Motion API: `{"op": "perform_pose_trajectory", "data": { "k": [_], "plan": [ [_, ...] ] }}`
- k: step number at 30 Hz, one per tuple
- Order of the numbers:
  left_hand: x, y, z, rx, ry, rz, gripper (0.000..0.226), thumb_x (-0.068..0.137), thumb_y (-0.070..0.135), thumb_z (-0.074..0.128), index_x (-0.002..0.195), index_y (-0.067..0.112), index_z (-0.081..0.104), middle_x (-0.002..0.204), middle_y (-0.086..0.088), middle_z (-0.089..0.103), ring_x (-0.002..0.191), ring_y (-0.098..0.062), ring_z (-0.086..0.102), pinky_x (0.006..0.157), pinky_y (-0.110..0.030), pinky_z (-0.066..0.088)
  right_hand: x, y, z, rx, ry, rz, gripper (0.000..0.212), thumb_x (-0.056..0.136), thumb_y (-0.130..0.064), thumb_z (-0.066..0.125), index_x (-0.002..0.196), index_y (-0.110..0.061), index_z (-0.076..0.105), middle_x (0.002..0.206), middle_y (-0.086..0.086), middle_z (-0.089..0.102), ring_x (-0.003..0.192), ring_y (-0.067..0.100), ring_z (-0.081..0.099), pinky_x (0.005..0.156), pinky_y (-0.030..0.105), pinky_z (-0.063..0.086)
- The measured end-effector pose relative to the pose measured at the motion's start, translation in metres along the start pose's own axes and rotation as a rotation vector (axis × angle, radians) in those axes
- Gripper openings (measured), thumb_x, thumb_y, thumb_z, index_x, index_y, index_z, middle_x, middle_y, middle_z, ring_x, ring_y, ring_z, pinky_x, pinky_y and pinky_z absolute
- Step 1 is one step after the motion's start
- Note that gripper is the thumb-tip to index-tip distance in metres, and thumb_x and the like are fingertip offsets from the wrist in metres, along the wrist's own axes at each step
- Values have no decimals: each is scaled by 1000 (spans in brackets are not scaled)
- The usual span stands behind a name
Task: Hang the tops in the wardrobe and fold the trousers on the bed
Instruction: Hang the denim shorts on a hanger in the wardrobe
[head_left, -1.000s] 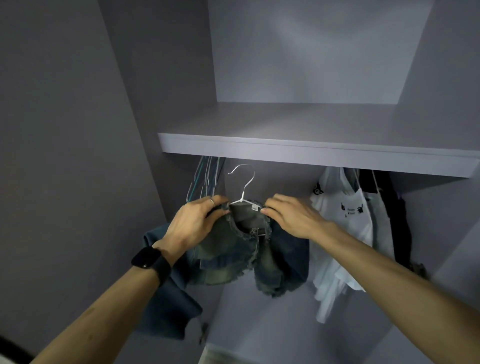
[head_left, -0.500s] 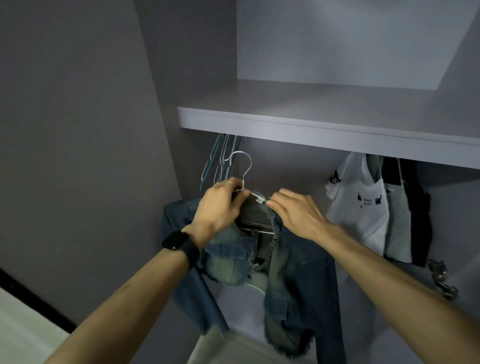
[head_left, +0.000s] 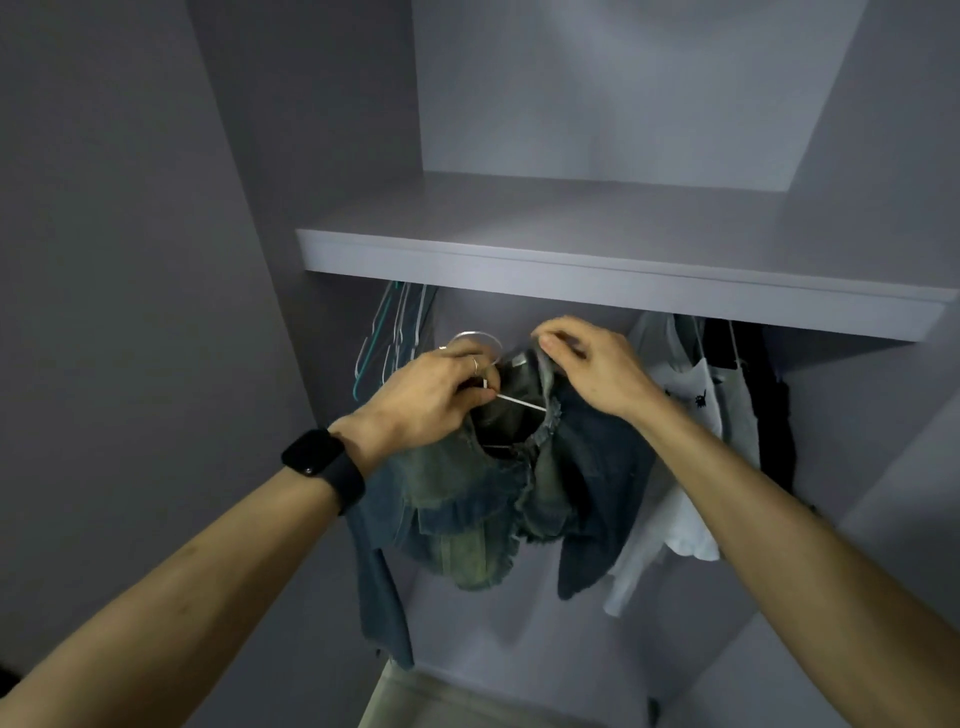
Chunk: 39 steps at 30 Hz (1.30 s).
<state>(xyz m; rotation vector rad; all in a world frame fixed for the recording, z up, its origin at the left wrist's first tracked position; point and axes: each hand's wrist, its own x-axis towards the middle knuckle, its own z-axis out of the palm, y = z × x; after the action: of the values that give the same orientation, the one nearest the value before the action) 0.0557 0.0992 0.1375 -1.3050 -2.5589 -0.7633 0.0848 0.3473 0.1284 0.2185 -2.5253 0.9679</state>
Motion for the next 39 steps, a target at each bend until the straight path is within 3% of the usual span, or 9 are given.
{"op": "perform_pose_trajectory", "data": {
  "k": [3,7,12,17,23,26,31,35,39],
  "plan": [
    [1,-5,4,-164,142,-175,9,98,20,64,90,17,67,101,7,69,94,-12,65,85,-34,53,-14,22,4,109,-58,238,46,99,-44,61,142,-29,52,141,-11,57,130,6,51,113,34,40],
    [-6,-15,14,-194,229,-321,9,98,23,64,89,22,66,88,10,71,89,-5,66,79,-23,51,-80,40,28,-116,176,31,32,93,-57,62,111,-32,70,110,-20,68,104,3,61,93,27,50],
    [-18,-18,20,-250,185,-316,10,99,20,63,90,20,67,86,10,70,83,-2,65,75,-16,48,-109,66,40,-496,285,-117,24,89,-20,77,110,-7,72,103,6,71,92,30,64,76,43,58],
    [-22,-26,10,-87,128,-252,11,100,23,62,92,18,67,81,6,69,77,-10,63,72,-24,47,-102,70,30,-356,168,-181,13,93,-10,72,105,-4,76,93,7,75,80,28,72,71,37,60],
    [-34,-29,10,8,-2,-233,9,99,25,62,95,20,68,83,12,68,81,-12,66,72,-26,49,-79,62,7,-133,-12,46,21,100,-24,64,116,-18,76,111,-8,75,94,7,67,92,32,56],
    [-32,-17,22,35,-46,-182,6,99,23,62,94,21,66,79,11,62,82,-22,67,73,-34,51,-52,38,6,-163,57,-63,21,100,-27,63,113,-19,76,110,-7,75,96,17,66,90,37,53],
    [-30,-11,32,-97,59,-299,7,99,27,62,98,22,66,94,4,71,89,-17,67,82,-38,55,-32,25,25,-439,-287,12,29,104,-30,54,127,-26,70,129,-2,67,119,26,57,98,39,47],
    [-41,-18,38,-140,136,-397,6,99,29,60,97,25,65,94,7,70,91,-17,66,81,-40,55,-56,37,38,-419,-16,154,31,103,-39,50,124,-24,68,120,-1,67,115,27,54,95,40,47],
    [-45,-20,41,-257,230,-447,13,99,25,62,87,24,59,87,2,72,83,-19,67,74,-33,53,-93,41,52,-400,11,92,50,95,-61,56,129,-27,67,126,-6,63,115,23,53,95,42,49]
  ]
}}
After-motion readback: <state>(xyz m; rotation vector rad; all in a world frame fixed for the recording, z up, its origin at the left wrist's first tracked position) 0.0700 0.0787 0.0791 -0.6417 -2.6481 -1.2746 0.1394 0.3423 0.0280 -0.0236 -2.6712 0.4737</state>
